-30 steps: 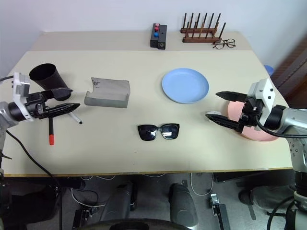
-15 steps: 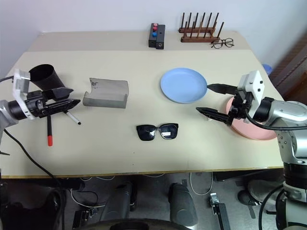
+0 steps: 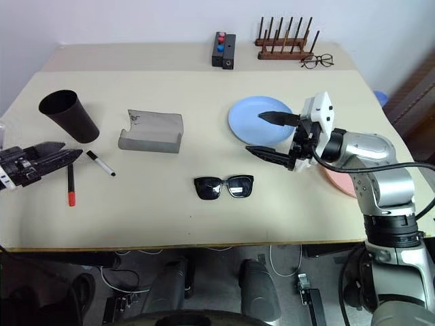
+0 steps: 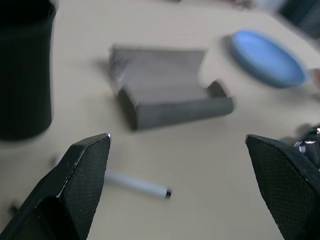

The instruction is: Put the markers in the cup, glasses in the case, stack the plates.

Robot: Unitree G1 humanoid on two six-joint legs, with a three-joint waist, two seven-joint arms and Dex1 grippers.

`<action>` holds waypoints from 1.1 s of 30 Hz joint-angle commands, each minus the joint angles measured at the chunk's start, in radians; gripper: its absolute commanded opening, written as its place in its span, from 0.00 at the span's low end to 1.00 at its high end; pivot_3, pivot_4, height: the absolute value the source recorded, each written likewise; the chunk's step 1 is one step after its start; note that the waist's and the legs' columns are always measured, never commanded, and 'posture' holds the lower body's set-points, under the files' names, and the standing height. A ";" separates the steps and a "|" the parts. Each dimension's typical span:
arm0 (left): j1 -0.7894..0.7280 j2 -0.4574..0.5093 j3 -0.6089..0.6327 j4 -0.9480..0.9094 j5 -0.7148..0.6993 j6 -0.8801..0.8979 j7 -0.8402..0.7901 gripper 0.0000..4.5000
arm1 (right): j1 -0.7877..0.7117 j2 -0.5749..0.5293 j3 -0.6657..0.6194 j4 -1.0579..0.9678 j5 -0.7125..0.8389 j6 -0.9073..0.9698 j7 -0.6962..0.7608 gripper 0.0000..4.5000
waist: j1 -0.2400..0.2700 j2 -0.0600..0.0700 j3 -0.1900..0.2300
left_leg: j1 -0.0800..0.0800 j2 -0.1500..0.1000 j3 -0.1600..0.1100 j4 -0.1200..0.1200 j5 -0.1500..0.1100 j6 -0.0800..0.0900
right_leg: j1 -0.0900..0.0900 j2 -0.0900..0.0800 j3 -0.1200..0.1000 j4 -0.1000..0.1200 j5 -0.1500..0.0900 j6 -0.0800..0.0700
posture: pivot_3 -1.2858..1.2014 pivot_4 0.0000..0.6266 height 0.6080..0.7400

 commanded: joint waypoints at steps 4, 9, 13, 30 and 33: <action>0.042 -0.029 0.126 -0.150 -0.054 0.210 0.197 1.00 | 0.000 0.034 0.006 -0.014 -0.004 -0.026 0.000 0.95 | -0.001 0.000 0.000 | 0.000 0.000 0.000 -0.002 0.000 0.000 | -0.001 0.001 0.000 0.001 0.000 0.000 | 0.52 0.24 1.00; 0.013 -0.196 0.217 -0.283 0.037 0.415 0.515 1.00 | 0.000 0.029 -0.007 -0.013 0.006 -0.030 0.015 0.95 | -0.001 0.000 0.000 | 0.001 0.001 0.001 -0.001 0.000 0.000 | -0.002 0.002 0.002 0.003 0.000 0.000 | 0.52 0.24 1.00; -0.011 -0.248 0.225 -0.279 0.110 0.438 0.616 1.00 | 0.001 0.028 -0.007 -0.018 0.003 -0.025 0.008 0.95 | 0.002 0.000 0.000 | 0.001 0.001 0.001 0.001 0.000 0.000 | -0.002 0.002 0.002 0.005 0.000 0.000 | 0.52 0.24 1.00; -0.064 -0.244 -0.003 -0.177 0.226 0.399 0.651 1.00 | 0.034 0.004 -0.016 -0.041 0.002 -0.011 0.002 0.95 | -0.002 -0.001 0.000 | 0.000 0.001 0.002 0.003 0.000 0.000 | -0.004 0.002 0.004 0.007 0.000 -0.001 | 0.52 0.24 1.00; -0.061 -0.238 -0.003 -0.164 0.252 0.376 0.655 1.00 | 0.035 -0.003 -0.018 -0.038 0.001 -0.007 0.004 0.95 | 0.000 -0.001 0.000 | 0.000 0.001 0.002 0.003 0.000 0.000 | -0.004 0.002 0.004 0.007 0.000 -0.001 | 0.52 0.24 1.00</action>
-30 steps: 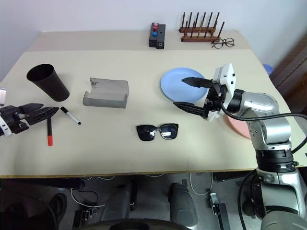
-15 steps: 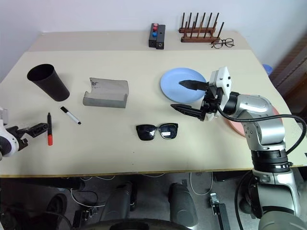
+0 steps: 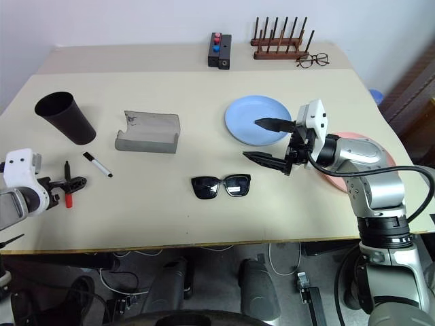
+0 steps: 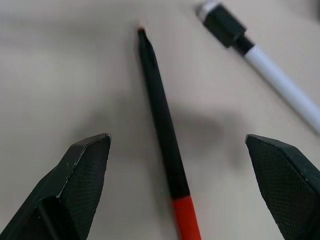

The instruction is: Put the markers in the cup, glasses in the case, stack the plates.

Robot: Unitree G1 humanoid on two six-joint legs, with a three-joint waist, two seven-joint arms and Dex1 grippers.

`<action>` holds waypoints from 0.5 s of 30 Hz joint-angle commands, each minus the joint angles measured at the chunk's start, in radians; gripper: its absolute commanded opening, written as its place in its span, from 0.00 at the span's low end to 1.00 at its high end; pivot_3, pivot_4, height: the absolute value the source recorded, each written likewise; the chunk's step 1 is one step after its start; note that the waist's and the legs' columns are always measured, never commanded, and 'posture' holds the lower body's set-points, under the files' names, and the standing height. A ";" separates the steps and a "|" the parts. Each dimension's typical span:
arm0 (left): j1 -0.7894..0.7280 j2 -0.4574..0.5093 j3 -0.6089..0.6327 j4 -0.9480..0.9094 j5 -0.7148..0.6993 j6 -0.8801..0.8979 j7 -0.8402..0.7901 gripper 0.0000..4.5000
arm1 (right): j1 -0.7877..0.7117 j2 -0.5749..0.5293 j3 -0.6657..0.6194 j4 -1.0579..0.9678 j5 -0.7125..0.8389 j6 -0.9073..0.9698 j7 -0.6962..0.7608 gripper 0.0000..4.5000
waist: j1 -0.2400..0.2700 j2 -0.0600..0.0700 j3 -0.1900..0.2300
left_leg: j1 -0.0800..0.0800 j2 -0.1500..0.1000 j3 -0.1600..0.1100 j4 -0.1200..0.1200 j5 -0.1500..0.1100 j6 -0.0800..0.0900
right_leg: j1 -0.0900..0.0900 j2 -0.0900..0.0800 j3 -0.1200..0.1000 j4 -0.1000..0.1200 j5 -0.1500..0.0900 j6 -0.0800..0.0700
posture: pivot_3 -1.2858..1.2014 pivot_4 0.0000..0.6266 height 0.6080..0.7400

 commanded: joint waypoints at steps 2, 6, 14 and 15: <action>-0.028 0.012 0.029 0.026 0.030 -0.020 0.002 1.00 | -0.001 -0.025 -0.033 -0.033 0.009 -0.004 0.001 0.95 | 0.001 0.000 0.000 | 0.000 0.000 0.000 0.000 0.000 0.000 | 0.000 0.000 0.000 0.000 0.000 0.000 | 0.52 0.24 1.00; -0.122 0.022 0.002 0.138 0.029 -0.023 -0.022 1.00 | -0.009 -0.020 -0.026 -0.037 0.009 0.003 -0.009 0.95 | 0.010 0.000 0.000 | 0.000 0.000 0.000 0.001 0.000 0.000 | 0.000 0.000 0.000 0.000 0.000 0.000 | 0.52 0.24 1.00; -0.146 0.047 -0.044 0.196 0.051 -0.058 -0.054 1.00 | -0.010 -0.023 -0.026 -0.041 0.011 0.006 -0.012 0.95 | 0.003 0.000 0.000 | 0.000 0.000 0.001 0.000 0.000 0.000 | -0.001 0.000 0.001 0.000 0.000 0.000 | 0.52 0.24 1.00; -0.147 0.048 -0.045 0.197 0.052 -0.060 -0.057 1.00 | -0.010 -0.023 -0.026 -0.041 0.011 0.006 -0.012 0.95 | 0.002 0.000 0.000 | 0.000 0.000 0.001 0.000 0.000 0.000 | -0.001 0.000 0.001 0.000 0.000 0.000 | 0.52 0.24 1.00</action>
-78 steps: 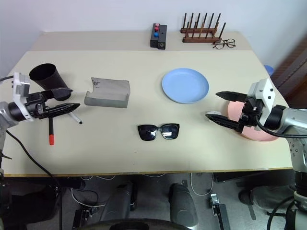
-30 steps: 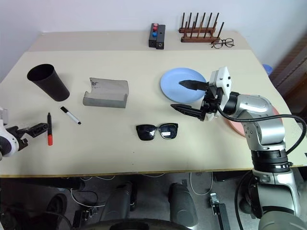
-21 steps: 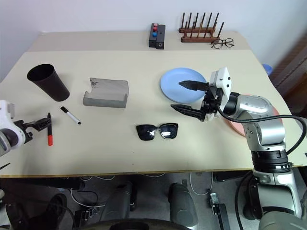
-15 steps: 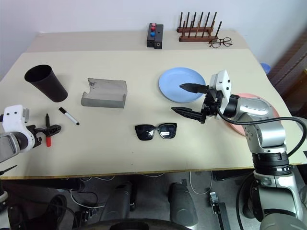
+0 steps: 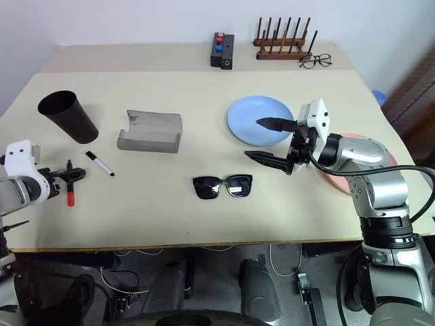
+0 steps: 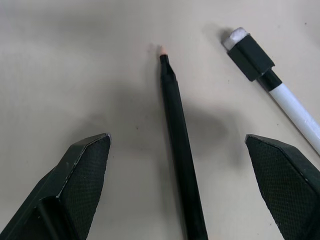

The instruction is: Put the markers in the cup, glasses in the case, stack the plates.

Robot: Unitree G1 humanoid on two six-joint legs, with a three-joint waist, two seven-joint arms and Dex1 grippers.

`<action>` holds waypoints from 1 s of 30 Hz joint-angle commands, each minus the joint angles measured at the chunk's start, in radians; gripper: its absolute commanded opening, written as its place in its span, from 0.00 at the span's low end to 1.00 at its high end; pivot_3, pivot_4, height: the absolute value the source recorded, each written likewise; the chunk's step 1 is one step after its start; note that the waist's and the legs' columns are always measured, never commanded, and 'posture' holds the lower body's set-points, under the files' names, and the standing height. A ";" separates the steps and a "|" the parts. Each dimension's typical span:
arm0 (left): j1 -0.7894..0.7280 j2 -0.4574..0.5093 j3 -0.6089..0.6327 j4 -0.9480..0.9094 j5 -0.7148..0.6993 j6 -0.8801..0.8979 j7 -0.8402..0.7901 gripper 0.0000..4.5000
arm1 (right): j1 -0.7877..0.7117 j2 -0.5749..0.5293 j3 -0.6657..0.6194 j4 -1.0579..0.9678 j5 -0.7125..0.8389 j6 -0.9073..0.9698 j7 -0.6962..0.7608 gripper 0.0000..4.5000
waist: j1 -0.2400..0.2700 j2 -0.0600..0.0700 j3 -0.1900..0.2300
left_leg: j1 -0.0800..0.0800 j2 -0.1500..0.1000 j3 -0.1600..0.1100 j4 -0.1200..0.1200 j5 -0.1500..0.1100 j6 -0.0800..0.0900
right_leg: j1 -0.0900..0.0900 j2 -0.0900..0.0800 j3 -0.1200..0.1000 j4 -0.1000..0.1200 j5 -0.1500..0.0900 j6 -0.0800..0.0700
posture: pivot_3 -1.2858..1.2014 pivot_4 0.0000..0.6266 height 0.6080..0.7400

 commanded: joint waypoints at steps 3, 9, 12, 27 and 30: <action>-0.008 0.022 0.000 -0.004 0.013 -0.021 -0.013 1.00 | -0.011 -0.011 -0.024 -0.039 0.011 -0.003 -0.002 0.95 | -0.002 0.000 0.000 | 0.000 0.000 0.000 0.000 0.000 0.000 | 0.000 0.000 0.000 0.000 0.000 0.000 | 0.52 0.24 1.00; -0.009 0.020 0.000 -0.005 0.020 -0.020 -0.019 1.00 | -0.011 -0.011 -0.024 -0.039 0.011 -0.002 -0.001 0.95 | -0.002 0.000 0.000 | 0.000 0.000 0.000 0.000 0.000 0.000 | 0.000 0.000 0.000 0.000 0.000 0.000 | 0.52 0.24 1.00; -0.010 0.020 0.001 -0.005 0.024 -0.020 -0.022 1.00 | -0.011 -0.011 -0.024 -0.039 0.011 -0.002 -0.001 0.95 | -0.002 0.000 0.000 | 0.000 0.000 0.000 0.000 0.000 0.000 | 0.000 0.000 0.000 0.000 0.000 0.000 | 0.52 0.24 1.00; -0.112 0.086 -0.163 0.106 0.064 -0.048 -0.076 0.29 | 0.004 -0.027 -0.034 -0.060 0.012 0.026 -0.027 0.97 | 0.014 0.000 0.000 | 0.000 0.000 0.002 0.000 0.000 0.000 | -0.001 0.000 0.003 -0.001 0.000 0.000 | 0.52 0.24 1.00; -0.114 0.082 -0.140 0.066 0.055 -0.012 -0.067 0.29 | 0.000 -0.025 -0.031 -0.054 0.009 0.022 -0.025 0.97 | 0.016 0.000 0.000 | 0.000 0.000 0.003 -0.001 0.000 0.000 | -0.002 0.000 0.003 0.000 0.000 0.000 | 0.52 0.24 1.00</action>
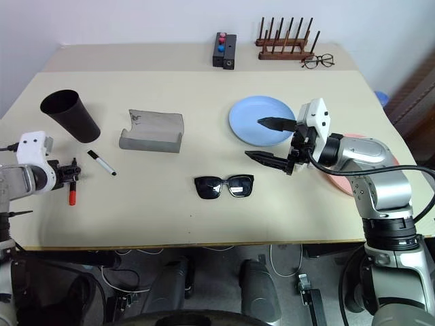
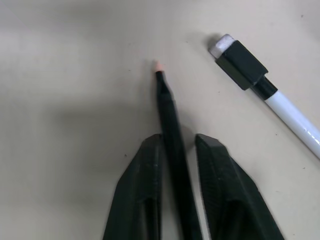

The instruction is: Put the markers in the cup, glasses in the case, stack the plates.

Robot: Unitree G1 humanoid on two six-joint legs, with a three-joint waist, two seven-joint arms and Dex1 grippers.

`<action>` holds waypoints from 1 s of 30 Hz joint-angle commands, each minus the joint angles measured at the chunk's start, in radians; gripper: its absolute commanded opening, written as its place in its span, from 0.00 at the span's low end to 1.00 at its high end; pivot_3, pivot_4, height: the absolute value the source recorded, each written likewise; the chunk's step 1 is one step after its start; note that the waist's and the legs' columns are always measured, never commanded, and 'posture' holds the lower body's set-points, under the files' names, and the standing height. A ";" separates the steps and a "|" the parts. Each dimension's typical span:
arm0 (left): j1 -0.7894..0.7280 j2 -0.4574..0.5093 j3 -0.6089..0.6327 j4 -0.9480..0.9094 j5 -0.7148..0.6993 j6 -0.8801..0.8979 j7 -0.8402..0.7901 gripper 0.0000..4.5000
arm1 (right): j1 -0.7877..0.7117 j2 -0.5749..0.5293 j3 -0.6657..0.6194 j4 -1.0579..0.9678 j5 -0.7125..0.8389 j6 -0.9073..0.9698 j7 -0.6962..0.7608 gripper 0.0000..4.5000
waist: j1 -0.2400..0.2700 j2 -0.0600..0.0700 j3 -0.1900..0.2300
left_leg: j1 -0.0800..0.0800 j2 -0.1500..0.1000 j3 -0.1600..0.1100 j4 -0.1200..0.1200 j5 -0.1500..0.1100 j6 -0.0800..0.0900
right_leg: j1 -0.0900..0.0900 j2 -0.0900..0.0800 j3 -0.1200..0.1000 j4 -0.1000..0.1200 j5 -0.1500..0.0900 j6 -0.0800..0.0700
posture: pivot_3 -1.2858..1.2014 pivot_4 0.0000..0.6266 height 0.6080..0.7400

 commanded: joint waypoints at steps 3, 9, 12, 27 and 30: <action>0.006 0.014 0.019 -0.057 0.007 0.027 0.005 0.29 | -0.012 -0.009 -0.025 -0.013 0.007 -0.014 0.006 0.97 | 0.002 0.000 0.000 | 0.000 0.000 0.001 0.000 0.000 0.000 | 0.000 0.000 0.000 0.000 0.000 0.000 | 0.52 0.24 1.00; 0.024 -0.006 0.055 -0.060 -0.001 0.042 0.009 0.23 | -0.013 -0.008 -0.022 0.001 -0.001 -0.026 0.010 0.97 | 0.002 0.000 0.000 | 0.000 0.000 0.002 0.000 0.000 0.000 | -0.001 0.000 0.002 0.000 0.000 0.000 | 0.52 0.24 1.00; 0.021 -0.007 0.064 -0.051 0.003 0.037 0.012 0.01 | -0.011 -0.010 -0.023 0.001 -0.004 -0.029 0.013 0.97 | 0.002 0.000 0.000 | 0.000 0.000 0.002 0.000 0.000 0.000 | -0.001 0.000 0.002 0.000 0.000 0.000 | 0.52 0.24 1.00; 0.053 0.087 0.173 -0.148 -0.118 0.014 -0.172 0.01 | -0.014 -0.007 -0.028 0.026 -0.004 -0.038 0.032 0.97 | -0.002 -0.001 0.000 | 0.000 0.001 0.004 -0.001 0.000 0.000 | -0.003 0.000 0.003 0.000 0.000 0.000 | 0.52 0.24 1.00; 0.128 0.071 0.200 -0.271 -0.133 -0.161 -0.243 0.01 | -0.017 -0.004 -0.028 0.032 -0.004 -0.041 0.038 0.97 | 0.002 -0.001 0.000 | 0.000 0.001 0.006 -0.001 0.000 0.000 | -0.003 0.000 0.004 0.000 0.000 0.000 | 0.52 0.24 1.00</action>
